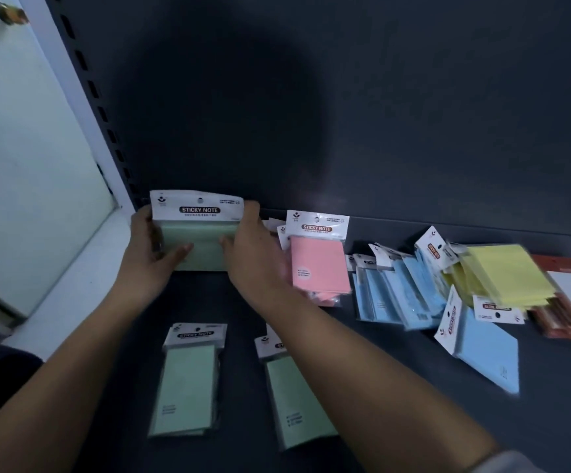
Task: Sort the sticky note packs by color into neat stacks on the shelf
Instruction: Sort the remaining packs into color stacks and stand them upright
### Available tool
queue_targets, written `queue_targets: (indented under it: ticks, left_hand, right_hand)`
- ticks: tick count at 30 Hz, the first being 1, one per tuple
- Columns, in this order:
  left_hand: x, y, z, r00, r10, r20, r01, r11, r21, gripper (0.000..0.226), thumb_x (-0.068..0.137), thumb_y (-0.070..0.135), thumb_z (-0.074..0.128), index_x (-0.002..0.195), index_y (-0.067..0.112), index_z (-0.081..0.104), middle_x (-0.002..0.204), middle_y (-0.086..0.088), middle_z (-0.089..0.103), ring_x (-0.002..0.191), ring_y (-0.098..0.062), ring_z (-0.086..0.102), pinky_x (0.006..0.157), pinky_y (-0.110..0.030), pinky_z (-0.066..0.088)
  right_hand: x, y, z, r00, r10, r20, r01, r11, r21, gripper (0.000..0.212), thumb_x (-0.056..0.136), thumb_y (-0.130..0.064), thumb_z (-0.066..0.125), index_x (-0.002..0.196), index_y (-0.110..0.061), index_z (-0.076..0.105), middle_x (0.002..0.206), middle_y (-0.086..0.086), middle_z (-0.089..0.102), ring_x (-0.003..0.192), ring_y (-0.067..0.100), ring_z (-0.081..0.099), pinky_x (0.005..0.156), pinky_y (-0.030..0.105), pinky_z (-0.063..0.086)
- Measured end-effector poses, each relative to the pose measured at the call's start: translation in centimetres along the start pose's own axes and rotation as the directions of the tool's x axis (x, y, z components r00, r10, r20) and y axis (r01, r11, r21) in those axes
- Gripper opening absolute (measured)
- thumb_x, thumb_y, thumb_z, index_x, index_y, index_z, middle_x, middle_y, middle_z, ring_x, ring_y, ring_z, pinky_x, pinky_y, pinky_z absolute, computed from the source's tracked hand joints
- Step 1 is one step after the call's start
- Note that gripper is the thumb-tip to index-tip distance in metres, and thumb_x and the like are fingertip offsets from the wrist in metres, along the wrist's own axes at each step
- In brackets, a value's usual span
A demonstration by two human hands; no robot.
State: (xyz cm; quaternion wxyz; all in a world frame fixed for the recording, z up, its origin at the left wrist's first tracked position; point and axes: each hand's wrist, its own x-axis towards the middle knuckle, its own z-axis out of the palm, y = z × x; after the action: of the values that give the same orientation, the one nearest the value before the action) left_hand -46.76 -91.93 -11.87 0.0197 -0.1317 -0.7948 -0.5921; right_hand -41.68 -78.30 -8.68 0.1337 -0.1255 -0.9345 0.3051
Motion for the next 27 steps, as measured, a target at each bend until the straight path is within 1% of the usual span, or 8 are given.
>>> queue_targets:
  ticks: [5, 9, 12, 17, 20, 23, 25, 27]
  left_hand:
    - [0.4, -1.0, 0.3, 0.997, -0.065, -0.049, 0.064, 0.998, -0.006, 0.064, 0.086, 0.007, 0.063, 0.136, 0.007, 0.022, 0.114, -0.007, 0.047, 0.102, -0.02, 0.051, 0.081, -0.027, 0.043]
    - [0.5, -1.6, 0.0, 0.995, -0.073, -0.062, 0.074, 0.997, 0.011, 0.063, 0.084, 0.012, 0.067, 0.133, 0.009, 0.027, 0.114, -0.01, 0.053, 0.101, -0.02, 0.054, 0.085, -0.031, 0.044]
    - [0.5, -1.8, -0.2, 0.991, -0.101, -0.085, 0.103, 0.994, 0.021, 0.063, 0.082, 0.015, 0.069, 0.132, 0.012, 0.03, 0.11, -0.008, 0.054, 0.099, -0.021, 0.055, 0.086, -0.034, 0.045]
    - [-0.1, -1.3, -0.3, 0.984, -0.141, -0.108, 0.147, 0.988, 0.048, 0.063, 0.083, 0.017, 0.068, 0.133, 0.012, 0.03, 0.121, -0.014, 0.054, 0.106, -0.021, 0.053, 0.087, -0.027, 0.039]
    - [-0.7, -0.1, -0.6, 0.969, -0.212, -0.125, 0.223, 0.972, 0.078, 0.078, 0.08, 0.022, 0.071, 0.141, 0.014, 0.023, 0.131, -0.01, 0.047, 0.121, -0.023, 0.047, 0.093, -0.029, 0.036]
    - [-2.5, 1.6, -1.1, 0.963, -0.204, -0.175, 0.229, 0.963, 0.143, 0.081, 0.078, 0.024, 0.073, 0.142, 0.014, 0.025, 0.133, -0.007, 0.045, 0.127, -0.022, 0.04, 0.1, -0.032, 0.033]
    - [-5.2, 3.0, -0.8, 0.978, -0.143, -0.152, 0.162, 0.98, 0.12, 0.063, 0.079, 0.021, 0.072, 0.131, 0.019, 0.036, 0.114, 0.002, 0.055, 0.114, -0.019, 0.049, 0.094, -0.03, 0.041]
    - [-9.0, 4.5, 0.2, 0.995, -0.101, 0.022, 0.1, 0.994, 0.046, 0.045, 0.077, 0.017, 0.075, 0.109, 0.028, 0.045, 0.086, 0.009, 0.064, 0.086, -0.012, 0.059, 0.074, -0.016, 0.046]
  right_hand:
    - [0.0, -1.2, -0.7, 0.998, 0.03, 0.049, -0.03, 1.0, 0.006, 0.045, 0.093, -0.013, 0.048, 0.132, -0.012, 0.024, 0.117, 0.011, 0.057, 0.098, 0.028, 0.06, 0.067, 0.029, 0.035]
    - [-0.2, -1.9, -1.6, 0.989, 0.102, 0.11, -0.122, 0.974, 0.189, 0.047, 0.091, -0.012, 0.053, 0.13, -0.012, 0.026, 0.119, 0.011, 0.053, 0.093, 0.023, 0.054, 0.048, 0.02, 0.023]
    - [0.3, -2.4, -2.2, 0.976, 0.157, 0.149, -0.199, 0.92, 0.339, 0.05, 0.087, -0.007, 0.057, 0.128, -0.009, 0.029, 0.12, 0.014, 0.052, 0.103, 0.026, 0.054, 0.071, 0.028, 0.043]
    - [0.1, -2.1, -2.3, 0.932, 0.204, 0.3, -0.336, 0.797, 0.501, 0.058, 0.083, -0.009, 0.058, 0.134, -0.01, 0.03, 0.12, 0.011, 0.057, 0.107, 0.026, 0.056, 0.089, 0.035, 0.048]
    - [-1.1, -1.4, -3.5, 0.934, 0.182, 0.308, -0.337, 0.737, 0.586, 0.065, 0.084, -0.008, 0.056, 0.142, -0.014, 0.027, 0.131, 0.008, 0.051, 0.108, 0.015, 0.05, 0.091, 0.026, 0.043]
    - [-3.8, -0.1, -6.8, 0.944, 0.125, 0.304, -0.318, 0.58, 0.75, 0.05, 0.09, 0.0, 0.051, 0.137, -0.011, 0.037, 0.126, 0.009, 0.054, 0.102, 0.012, 0.055, 0.077, 0.013, 0.046]
    - [-6.5, 1.8, -8.9, 0.968, 0.102, 0.231, -0.238, 0.676, 0.697, 0.032, 0.091, -0.004, 0.053, 0.12, -0.017, 0.052, 0.101, 0.01, 0.065, 0.08, 0.021, 0.062, 0.064, 0.024, 0.053]
    - [-9.5, 4.2, -10.0, 0.991, 0.085, 0.101, -0.121, 0.891, 0.438, 0.019, 0.091, -0.011, 0.055, 0.102, -0.025, 0.061, 0.085, 0.008, 0.067, 0.077, 0.029, 0.061, 0.068, 0.036, 0.051]
